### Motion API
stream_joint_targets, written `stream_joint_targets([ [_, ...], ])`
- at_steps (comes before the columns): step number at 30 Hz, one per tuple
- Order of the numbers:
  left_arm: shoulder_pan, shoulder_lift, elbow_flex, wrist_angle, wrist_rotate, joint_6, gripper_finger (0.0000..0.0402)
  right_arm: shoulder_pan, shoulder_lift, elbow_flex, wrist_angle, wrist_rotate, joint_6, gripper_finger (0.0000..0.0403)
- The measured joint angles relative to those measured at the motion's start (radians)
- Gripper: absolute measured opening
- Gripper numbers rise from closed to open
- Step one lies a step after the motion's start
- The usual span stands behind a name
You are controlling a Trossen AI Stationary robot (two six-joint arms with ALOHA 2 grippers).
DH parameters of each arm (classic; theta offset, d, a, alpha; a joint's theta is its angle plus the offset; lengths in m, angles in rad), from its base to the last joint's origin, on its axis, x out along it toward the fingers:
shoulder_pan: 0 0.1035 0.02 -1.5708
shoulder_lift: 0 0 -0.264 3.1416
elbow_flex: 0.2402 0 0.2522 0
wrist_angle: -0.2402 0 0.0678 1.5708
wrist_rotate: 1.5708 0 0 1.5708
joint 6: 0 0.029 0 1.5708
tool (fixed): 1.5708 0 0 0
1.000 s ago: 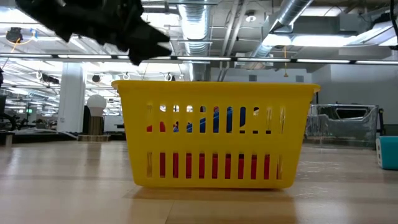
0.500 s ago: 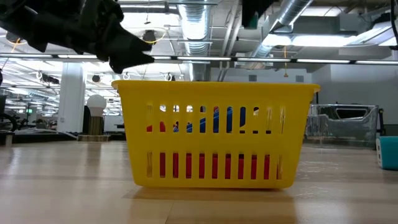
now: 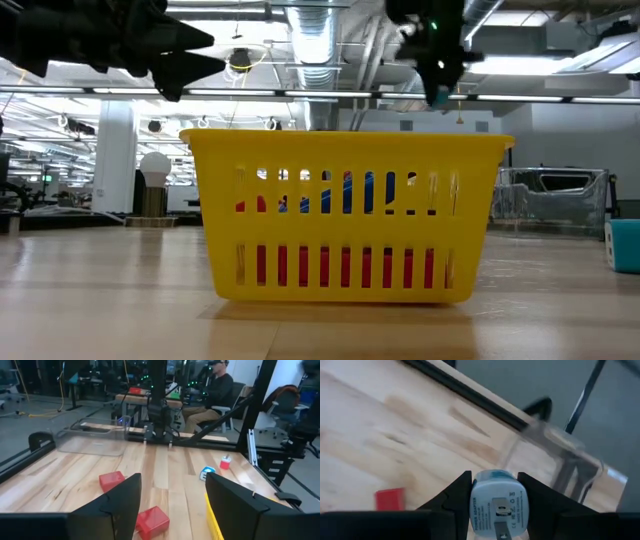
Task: Pick & Place Office items
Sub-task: Put the left blue charger adapter into the transparent bin
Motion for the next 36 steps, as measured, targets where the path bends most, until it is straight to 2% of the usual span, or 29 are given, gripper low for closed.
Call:
stream_joint_targets([
  [7, -0.006, 0.001, 0.0, 0.002, -0.001, 0.001, 0.0214, -0.239, -0.115, -0.238, 0.177, -0.188, -0.021, 0.0132],
  [13, -0.006, 0.001, 0.0, 0.002, -0.001, 0.001, 0.0214, -0.42, -0.188, -0.428, 0.228, -0.248, -0.031, 0.0132],
  [16, -0.006, 0.001, 0.0, 0.002, -0.001, 0.001, 0.0214, -0.476, -0.231, -0.52, 0.303, -0.3, -0.035, 0.0132],
  [22, -0.006, 0.002, 0.0, 0.003, -0.001, 0.002, 0.0214, -0.524, -0.253, -0.629, 0.4, -0.321, -0.044, 0.0131],
  [36, -0.006, 0.002, 0.0, 0.007, -0.001, -0.002, 0.0214, -0.523, -0.075, -0.659, 0.53, -0.324, -0.012, 0.0131],
])
